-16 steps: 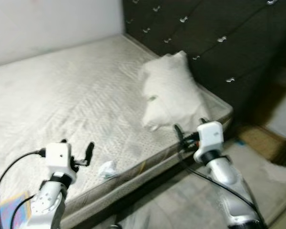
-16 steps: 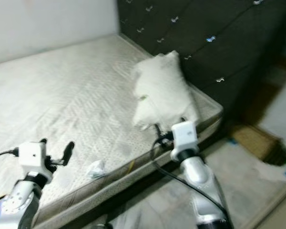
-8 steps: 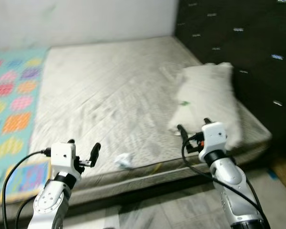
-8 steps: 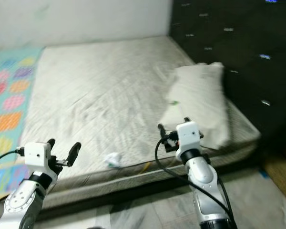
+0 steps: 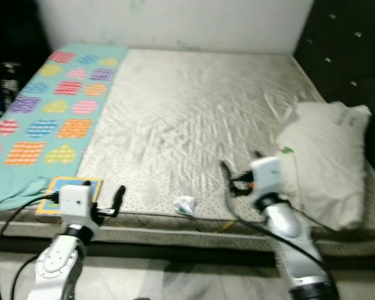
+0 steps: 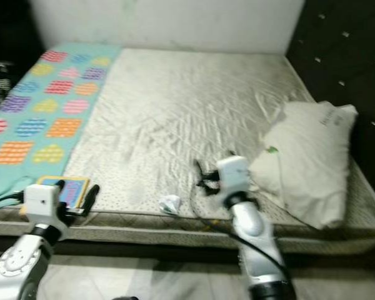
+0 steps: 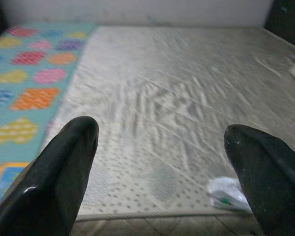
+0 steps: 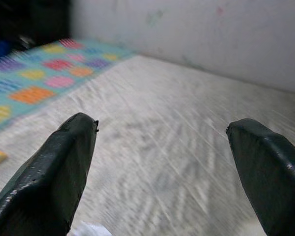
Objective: Clean up the room
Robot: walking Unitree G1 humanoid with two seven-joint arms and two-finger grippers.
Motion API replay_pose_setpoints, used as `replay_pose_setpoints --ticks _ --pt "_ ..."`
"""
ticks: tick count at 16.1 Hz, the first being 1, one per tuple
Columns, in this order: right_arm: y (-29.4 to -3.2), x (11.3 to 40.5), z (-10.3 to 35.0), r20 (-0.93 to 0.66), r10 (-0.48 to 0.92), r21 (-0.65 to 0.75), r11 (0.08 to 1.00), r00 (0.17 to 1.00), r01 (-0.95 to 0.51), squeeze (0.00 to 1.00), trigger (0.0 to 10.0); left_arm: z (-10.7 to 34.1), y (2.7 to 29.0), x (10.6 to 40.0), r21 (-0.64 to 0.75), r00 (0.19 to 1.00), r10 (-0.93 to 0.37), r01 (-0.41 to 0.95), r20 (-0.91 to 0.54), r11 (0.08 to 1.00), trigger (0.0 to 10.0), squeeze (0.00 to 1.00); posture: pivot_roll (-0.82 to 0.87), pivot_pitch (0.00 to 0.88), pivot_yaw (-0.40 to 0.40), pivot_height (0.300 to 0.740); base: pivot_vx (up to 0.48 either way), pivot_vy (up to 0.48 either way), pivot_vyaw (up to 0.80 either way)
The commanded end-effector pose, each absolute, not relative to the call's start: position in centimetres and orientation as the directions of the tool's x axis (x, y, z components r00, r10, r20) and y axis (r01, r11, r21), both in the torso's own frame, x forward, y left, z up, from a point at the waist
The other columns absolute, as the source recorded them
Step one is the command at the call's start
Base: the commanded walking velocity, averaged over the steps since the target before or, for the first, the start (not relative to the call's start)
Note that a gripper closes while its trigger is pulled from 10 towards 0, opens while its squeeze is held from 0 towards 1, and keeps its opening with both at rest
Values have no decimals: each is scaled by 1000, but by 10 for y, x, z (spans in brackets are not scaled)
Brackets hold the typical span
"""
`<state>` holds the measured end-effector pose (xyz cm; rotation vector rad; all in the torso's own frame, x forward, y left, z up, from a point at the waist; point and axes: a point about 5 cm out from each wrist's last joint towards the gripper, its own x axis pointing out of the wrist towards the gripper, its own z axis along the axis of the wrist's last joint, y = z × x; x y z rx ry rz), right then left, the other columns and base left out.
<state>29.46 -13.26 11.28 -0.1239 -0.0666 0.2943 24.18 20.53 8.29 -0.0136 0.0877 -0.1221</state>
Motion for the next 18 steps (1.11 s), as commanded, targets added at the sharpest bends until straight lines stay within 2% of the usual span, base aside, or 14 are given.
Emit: replay_pose_setpoints --ticks 1,15,18 --pt "-144 294 110 37 259 -134 958 965 -252 0 10000 84 201 243 -29 986 -145 143 -86 989 10000 0 84 64 -40 740 0 0 0" --pt "-147 296 111 40 235 -116 967 971 -229 0 10000 84 197 240 -65 978 -188 182 -87 981 10000 0 81 84 -40 740 0 0 0" --pt "-147 296 111 39 234 -119 966 971 -228 0 10000 84 196 240 -68 978 -192 186 -87 980 10000 0 80 87 -40 740 257 0 0"
